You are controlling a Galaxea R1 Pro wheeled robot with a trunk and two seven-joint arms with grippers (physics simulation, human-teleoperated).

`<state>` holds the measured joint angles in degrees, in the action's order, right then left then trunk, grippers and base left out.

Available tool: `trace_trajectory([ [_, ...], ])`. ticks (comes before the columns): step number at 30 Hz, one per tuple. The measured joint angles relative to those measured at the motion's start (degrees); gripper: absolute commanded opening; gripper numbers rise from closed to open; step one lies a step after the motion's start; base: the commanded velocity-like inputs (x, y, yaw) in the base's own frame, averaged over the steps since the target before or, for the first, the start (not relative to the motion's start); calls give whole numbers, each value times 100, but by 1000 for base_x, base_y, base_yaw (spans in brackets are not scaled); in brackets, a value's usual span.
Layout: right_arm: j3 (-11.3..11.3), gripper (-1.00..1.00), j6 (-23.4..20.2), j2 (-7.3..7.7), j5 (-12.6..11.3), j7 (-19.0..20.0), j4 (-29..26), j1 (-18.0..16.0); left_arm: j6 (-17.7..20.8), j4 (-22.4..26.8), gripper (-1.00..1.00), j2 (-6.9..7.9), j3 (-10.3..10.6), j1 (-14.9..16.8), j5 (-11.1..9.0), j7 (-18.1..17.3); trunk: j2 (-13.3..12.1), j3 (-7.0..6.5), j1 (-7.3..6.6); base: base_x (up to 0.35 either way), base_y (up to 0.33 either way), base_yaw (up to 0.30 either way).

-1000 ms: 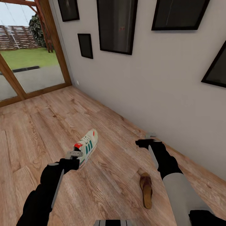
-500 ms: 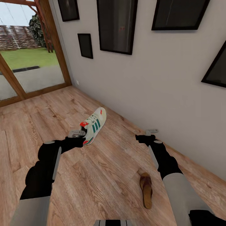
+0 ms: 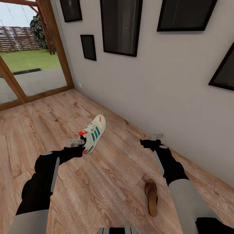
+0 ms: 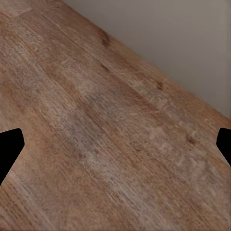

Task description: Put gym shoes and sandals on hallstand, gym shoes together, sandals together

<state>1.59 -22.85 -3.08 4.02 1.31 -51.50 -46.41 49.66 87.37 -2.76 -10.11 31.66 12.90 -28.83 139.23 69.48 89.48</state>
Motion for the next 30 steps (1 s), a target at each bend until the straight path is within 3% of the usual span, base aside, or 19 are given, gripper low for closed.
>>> trace_trajectory([
  [8, -1, 100, 0, 0, 5, -27, -4, 0, -219, 0, -100, 3, -5, -194, 6, 3, 0, 0, 0, 0, 0, 0],
  [13, 8, 100, 2, 3, -15, -36, 41, 0, -228, 0, -100, 4, 27, -231, 12, 8, 198, 109, 109, 0, 0, 0],
  [16, 8, 100, 31, 8, -19, -35, 599, 2, -226, 0, -100, 3, 54, -231, 6, 10, 319, 190, 175, 0, 0, 0],
  [18, 13, 100, 151, 8, -17, -34, 1099, 1, -228, 0, -100, 4, 58, -231, 14, 9, 399, 244, 219, 0, 0, 0],
  [22, 16, 100, 974, 9, -24, -34, 1870, 1, -228, 6, -100, 4, 55, -231, 17, 16, 406, 369, 231, 0, 0, 0],
  [25, 17, 100, 1477, 9, -30, -34, 2075, 1, -228, 8, -100, 4, 56, -231, 17, 15, 410, 463, 238, 0, 0, 0],
  [30, 17, 100, 1641, 13, -37, -34, 2170, 1, -228, 6, -100, 4, 66, -231, 18, 10, 416, 620, 251, 0, 0, 0],
])
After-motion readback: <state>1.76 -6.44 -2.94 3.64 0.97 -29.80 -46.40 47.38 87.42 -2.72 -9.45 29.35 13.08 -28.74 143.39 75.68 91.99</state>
